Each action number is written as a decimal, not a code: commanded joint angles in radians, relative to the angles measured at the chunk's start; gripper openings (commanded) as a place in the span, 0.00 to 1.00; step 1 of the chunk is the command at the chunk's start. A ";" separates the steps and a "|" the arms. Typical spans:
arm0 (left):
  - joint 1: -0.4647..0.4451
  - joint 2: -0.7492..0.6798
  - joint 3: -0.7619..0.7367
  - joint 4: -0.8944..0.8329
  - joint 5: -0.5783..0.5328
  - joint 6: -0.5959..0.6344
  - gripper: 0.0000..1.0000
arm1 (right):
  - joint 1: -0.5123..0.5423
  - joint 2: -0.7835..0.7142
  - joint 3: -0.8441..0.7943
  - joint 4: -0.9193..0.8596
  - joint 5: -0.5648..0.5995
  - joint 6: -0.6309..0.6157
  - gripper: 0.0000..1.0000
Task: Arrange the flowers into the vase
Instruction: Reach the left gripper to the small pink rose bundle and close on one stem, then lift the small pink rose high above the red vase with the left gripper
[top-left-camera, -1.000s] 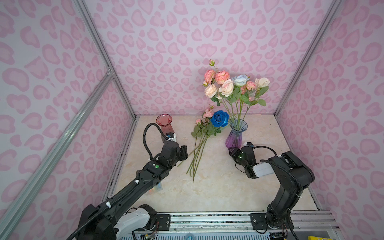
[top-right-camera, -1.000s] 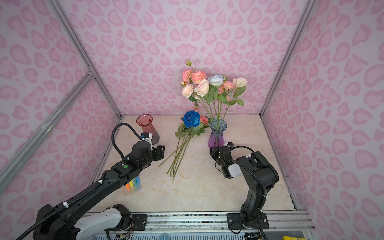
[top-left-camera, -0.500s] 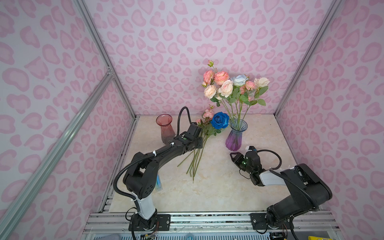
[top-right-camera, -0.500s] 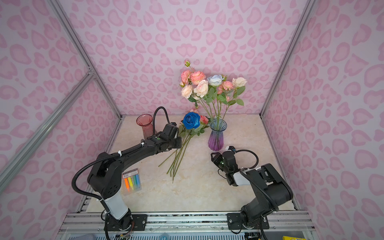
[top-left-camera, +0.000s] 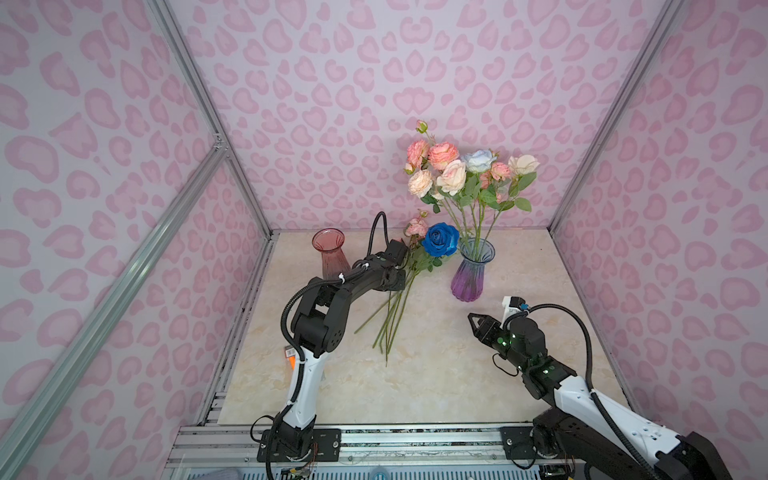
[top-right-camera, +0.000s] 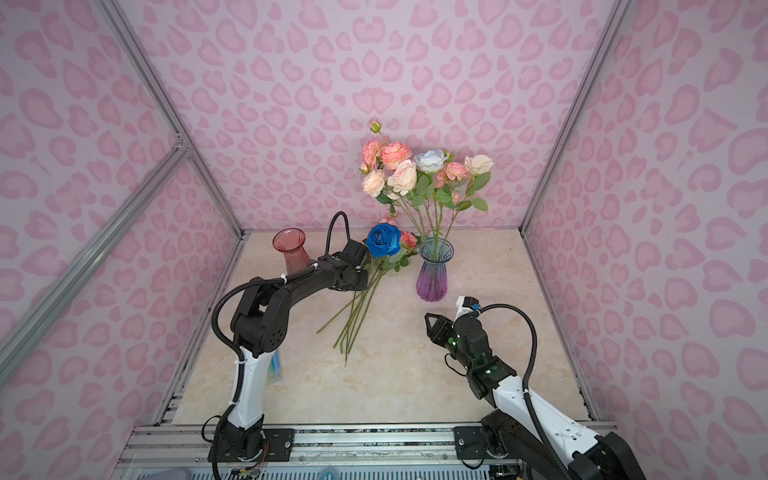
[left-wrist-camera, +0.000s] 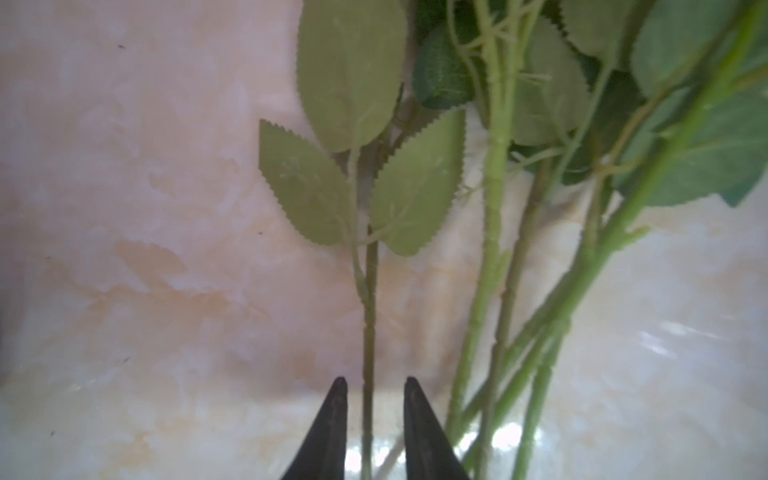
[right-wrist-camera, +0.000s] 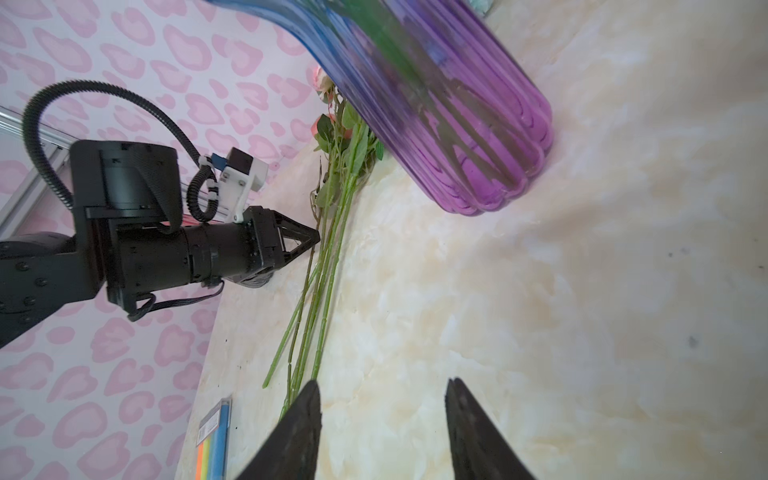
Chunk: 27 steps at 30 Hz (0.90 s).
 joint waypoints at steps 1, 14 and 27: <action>0.000 0.018 0.015 -0.019 0.016 0.027 0.27 | -0.001 -0.072 -0.011 -0.119 0.073 -0.031 0.50; 0.012 -0.102 -0.014 -0.030 -0.030 0.096 0.03 | -0.007 -0.229 0.057 -0.262 0.103 -0.079 0.51; 0.013 -0.457 -0.029 -0.086 -0.196 0.113 0.03 | -0.006 -0.254 0.119 -0.257 0.074 -0.118 0.51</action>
